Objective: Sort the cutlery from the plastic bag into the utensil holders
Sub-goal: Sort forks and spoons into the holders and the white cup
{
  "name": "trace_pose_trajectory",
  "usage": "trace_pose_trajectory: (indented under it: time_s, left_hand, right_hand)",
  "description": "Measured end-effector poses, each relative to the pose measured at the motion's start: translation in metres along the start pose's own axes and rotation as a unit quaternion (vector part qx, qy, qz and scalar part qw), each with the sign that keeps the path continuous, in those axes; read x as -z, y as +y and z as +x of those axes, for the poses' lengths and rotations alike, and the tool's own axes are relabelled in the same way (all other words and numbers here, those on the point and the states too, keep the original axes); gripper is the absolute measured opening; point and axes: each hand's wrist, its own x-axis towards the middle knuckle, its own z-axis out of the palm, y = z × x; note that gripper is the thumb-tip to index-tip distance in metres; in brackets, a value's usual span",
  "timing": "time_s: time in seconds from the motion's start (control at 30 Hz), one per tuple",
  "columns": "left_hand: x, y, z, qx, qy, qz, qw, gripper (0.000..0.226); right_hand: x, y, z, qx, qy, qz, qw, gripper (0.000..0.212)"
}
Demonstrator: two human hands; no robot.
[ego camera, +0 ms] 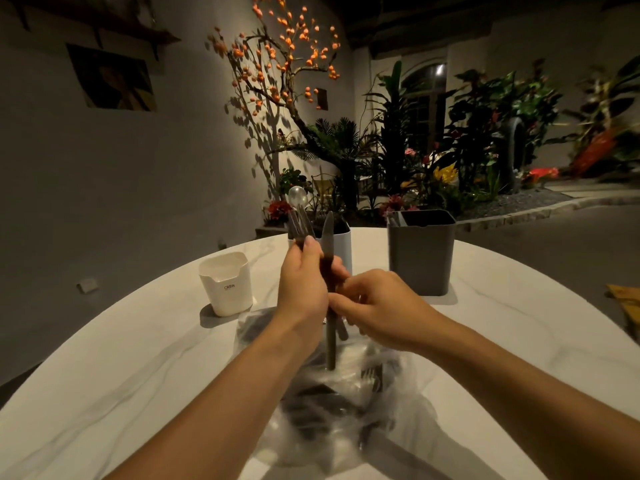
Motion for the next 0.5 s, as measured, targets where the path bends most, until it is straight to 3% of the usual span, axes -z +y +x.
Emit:
trace_pose_trajectory:
  time_s: [0.1,0.23,0.37,0.5]
  left_hand:
    - [-0.011,0.004,0.006,-0.009,-0.019,0.002,1.000,0.031]
    - [-0.029,0.000,0.011,-0.068,-0.060,0.074,0.993,0.032]
    - [-0.052,-0.009,0.016,-0.078,-0.102,0.112,0.985,0.029]
    - [-0.070,-0.015,0.034,-0.094,-0.082,0.196,0.973,0.034]
  right_hand:
    - [0.023,0.001,0.003,0.002,0.040,-0.044,0.998,0.049]
    - [0.050,0.004,0.020,0.007,0.182,0.056,0.982,0.022]
    - [0.065,0.012,0.028,0.028,0.227,0.085,0.970,0.007]
    - [0.087,0.025,0.029,0.015,0.238,0.097,0.966,0.011]
